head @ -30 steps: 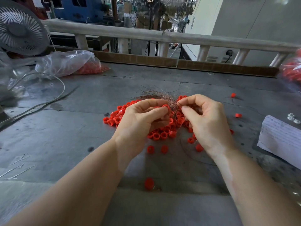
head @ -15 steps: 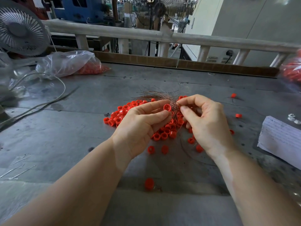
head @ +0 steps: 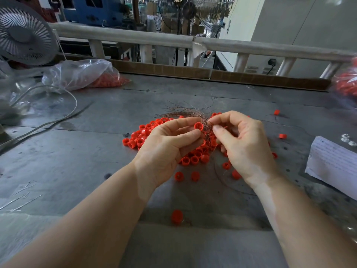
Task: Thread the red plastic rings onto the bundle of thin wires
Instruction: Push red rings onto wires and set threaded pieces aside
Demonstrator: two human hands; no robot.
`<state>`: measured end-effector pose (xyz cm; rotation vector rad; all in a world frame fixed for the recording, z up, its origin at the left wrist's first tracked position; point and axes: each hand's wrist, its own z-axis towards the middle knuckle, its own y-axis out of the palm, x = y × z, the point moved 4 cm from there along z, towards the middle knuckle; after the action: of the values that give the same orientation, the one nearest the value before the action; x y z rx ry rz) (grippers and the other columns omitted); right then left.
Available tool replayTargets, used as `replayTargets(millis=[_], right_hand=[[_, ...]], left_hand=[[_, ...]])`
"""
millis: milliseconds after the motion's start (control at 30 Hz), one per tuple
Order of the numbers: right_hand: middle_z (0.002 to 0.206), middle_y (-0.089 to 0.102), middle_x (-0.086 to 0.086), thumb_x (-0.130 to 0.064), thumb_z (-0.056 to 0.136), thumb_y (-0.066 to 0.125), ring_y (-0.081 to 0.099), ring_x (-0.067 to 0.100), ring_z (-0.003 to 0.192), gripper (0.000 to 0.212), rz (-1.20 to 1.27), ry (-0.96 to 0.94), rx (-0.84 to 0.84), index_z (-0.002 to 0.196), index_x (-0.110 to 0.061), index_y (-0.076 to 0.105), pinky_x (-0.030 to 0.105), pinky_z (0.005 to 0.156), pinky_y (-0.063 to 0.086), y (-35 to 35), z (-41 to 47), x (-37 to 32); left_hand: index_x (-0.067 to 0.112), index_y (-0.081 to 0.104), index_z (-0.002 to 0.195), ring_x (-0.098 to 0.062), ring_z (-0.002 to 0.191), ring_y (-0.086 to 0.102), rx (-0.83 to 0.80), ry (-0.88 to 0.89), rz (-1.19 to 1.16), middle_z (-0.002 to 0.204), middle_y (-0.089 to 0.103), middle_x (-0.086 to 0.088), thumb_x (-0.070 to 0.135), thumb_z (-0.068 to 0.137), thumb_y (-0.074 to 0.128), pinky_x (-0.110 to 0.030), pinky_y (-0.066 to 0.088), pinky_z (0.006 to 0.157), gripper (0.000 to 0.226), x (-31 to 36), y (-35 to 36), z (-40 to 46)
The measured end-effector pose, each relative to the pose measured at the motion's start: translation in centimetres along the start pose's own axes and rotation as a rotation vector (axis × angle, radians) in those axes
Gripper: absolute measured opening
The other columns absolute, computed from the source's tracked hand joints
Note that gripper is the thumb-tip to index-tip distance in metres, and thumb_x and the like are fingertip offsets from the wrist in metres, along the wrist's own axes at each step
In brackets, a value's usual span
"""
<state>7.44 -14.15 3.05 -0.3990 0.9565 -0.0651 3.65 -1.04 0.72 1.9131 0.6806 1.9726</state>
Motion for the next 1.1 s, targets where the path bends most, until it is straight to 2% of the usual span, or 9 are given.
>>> replayTargets(millis=[233, 467, 600, 867, 1100], right_hand=[[0.058, 0.059, -0.026, -0.003, 0.088, 0.06, 0.054, -0.004, 0.053, 0.026, 0.01, -0.026, -0.016, 0.08, -0.026, 0.064, 0.007, 0.055, 0.038, 0.13, -0.07, -0.36], [0.056, 0.059, -0.022, -0.002, 0.087, 0.061, 0.054, -0.003, 0.054, 0.02, -0.013, -0.031, -0.019, 0.081, -0.021, 0.066, 0.006, 0.055, 0.037, 0.26, -0.08, -0.28], [0.072, 0.066, -0.009, -0.002, 0.086, 0.062, 0.06, 0.006, 0.067, 0.025, -0.022, -0.038, -0.018, 0.079, -0.025, 0.065, 0.011, 0.065, 0.045, 0.32, -0.11, -0.36], [0.071, 0.065, -0.011, -0.002, 0.085, 0.064, 0.058, 0.001, 0.065, 0.029, -0.026, -0.045, -0.026, 0.078, -0.03, 0.064, 0.01, 0.064, 0.044, 0.39, -0.13, -0.38], [0.07, 0.065, -0.009, -0.003, 0.085, 0.064, 0.057, 0.002, 0.063, 0.025, -0.064, -0.047, -0.021, 0.078, -0.028, 0.065, 0.012, 0.062, 0.044, 0.37, -0.23, -0.34]], left_hand=[[0.007, 0.065, 0.081, -0.009, 0.06, 0.065, 0.01, 0.024, 0.06, 0.067, 0.067, -0.002, 0.002, 0.058, 0.065, -0.018, 0.055, 0.059, 0.023, 0.06, 0.14, -0.09], [0.006, 0.066, 0.086, -0.01, 0.063, 0.066, -0.002, 0.013, 0.067, 0.072, 0.068, -0.004, 0.004, 0.059, 0.064, -0.019, 0.056, 0.061, 0.027, 0.04, 0.28, -0.12], [0.006, 0.068, 0.089, -0.008, 0.063, 0.066, -0.015, 0.017, 0.039, 0.073, 0.07, -0.003, 0.008, 0.064, 0.063, -0.018, 0.055, 0.06, 0.026, 0.05, 0.34, -0.07], [0.006, 0.069, 0.094, -0.008, 0.067, 0.065, -0.038, -0.019, 0.002, 0.079, 0.069, -0.005, 0.014, 0.07, 0.059, -0.018, 0.056, 0.062, 0.027, -0.04, 0.47, -0.11], [0.006, 0.068, 0.09, -0.008, 0.06, 0.064, -0.019, -0.025, -0.042, 0.071, 0.068, -0.004, 0.011, 0.071, 0.058, -0.02, 0.057, 0.062, 0.022, -0.02, 0.36, -0.11]])
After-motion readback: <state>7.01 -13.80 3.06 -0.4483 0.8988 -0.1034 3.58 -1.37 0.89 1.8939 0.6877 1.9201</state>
